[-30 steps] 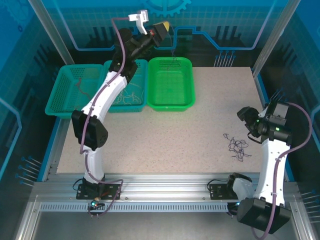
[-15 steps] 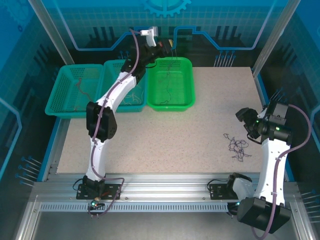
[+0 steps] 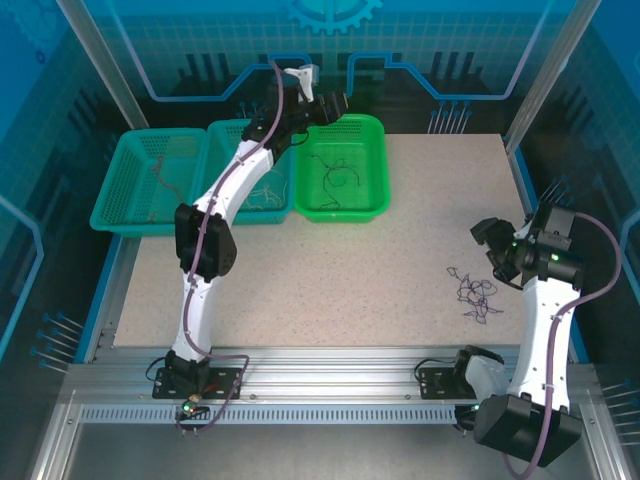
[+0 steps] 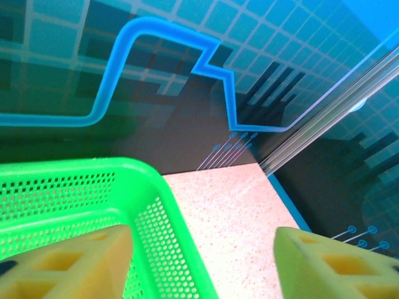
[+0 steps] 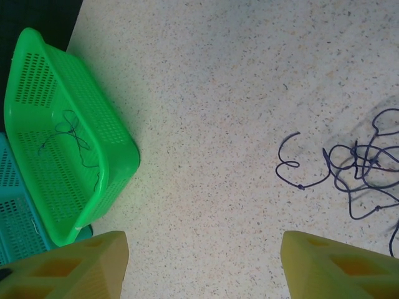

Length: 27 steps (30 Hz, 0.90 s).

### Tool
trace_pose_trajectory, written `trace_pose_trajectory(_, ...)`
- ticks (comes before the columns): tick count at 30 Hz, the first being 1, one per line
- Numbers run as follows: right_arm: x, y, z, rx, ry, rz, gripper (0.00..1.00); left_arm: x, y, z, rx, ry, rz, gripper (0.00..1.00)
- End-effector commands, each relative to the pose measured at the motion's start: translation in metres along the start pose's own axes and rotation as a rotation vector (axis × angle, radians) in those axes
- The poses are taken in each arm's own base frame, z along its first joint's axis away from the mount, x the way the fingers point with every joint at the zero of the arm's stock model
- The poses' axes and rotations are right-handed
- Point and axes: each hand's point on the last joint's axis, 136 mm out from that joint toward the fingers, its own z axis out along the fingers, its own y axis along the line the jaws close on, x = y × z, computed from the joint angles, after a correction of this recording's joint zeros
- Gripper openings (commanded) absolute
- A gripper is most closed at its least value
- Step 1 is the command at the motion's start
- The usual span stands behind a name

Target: Untangle the cables

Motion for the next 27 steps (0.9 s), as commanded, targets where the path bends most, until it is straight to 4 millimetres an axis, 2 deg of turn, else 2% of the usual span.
trace_pose_trajectory(1,0.01,-0.032,0.009,0.139,0.044,0.085,0.68,-0.037,-0.04,-0.042,0.037,-0.046,0.072,0.67)
trace_pose_trajectory(5,0.02,-0.074,0.026,0.32,0.107,0.117,0.7,-0.036,-0.076,-0.074,0.093,-0.036,0.148,0.69)
trace_pose_trajectory(9,0.032,-0.102,0.051,0.403,0.223,0.149,0.72,-0.013,-0.113,-0.103,0.206,-0.008,0.263,0.69)
trace_pose_trajectory(10,0.034,-0.108,0.057,0.419,0.246,0.16,0.73,-0.002,-0.118,-0.108,0.236,0.004,0.288,0.69)
trace_pose_trajectory(13,0.04,-0.124,0.08,0.453,0.295,0.185,0.74,0.025,-0.116,-0.116,0.282,0.039,0.277,0.69)
trace_pose_trajectory(15,0.041,-0.132,0.091,0.478,0.308,0.207,0.76,0.036,-0.115,-0.12,0.293,0.058,0.247,0.69)
trace_pose_trajectory(21,0.037,-0.152,0.119,0.543,0.339,0.243,0.79,0.049,-0.126,-0.132,0.365,0.068,0.245,0.7)
trace_pose_trajectory(24,0.038,-0.155,0.133,0.533,0.356,0.253,0.72,0.049,-0.127,-0.132,0.369,0.071,0.246,0.7)
trace_pose_trajectory(27,0.041,-0.156,0.143,0.517,0.37,0.273,0.5,0.05,-0.126,-0.132,0.368,0.07,0.245,0.7)
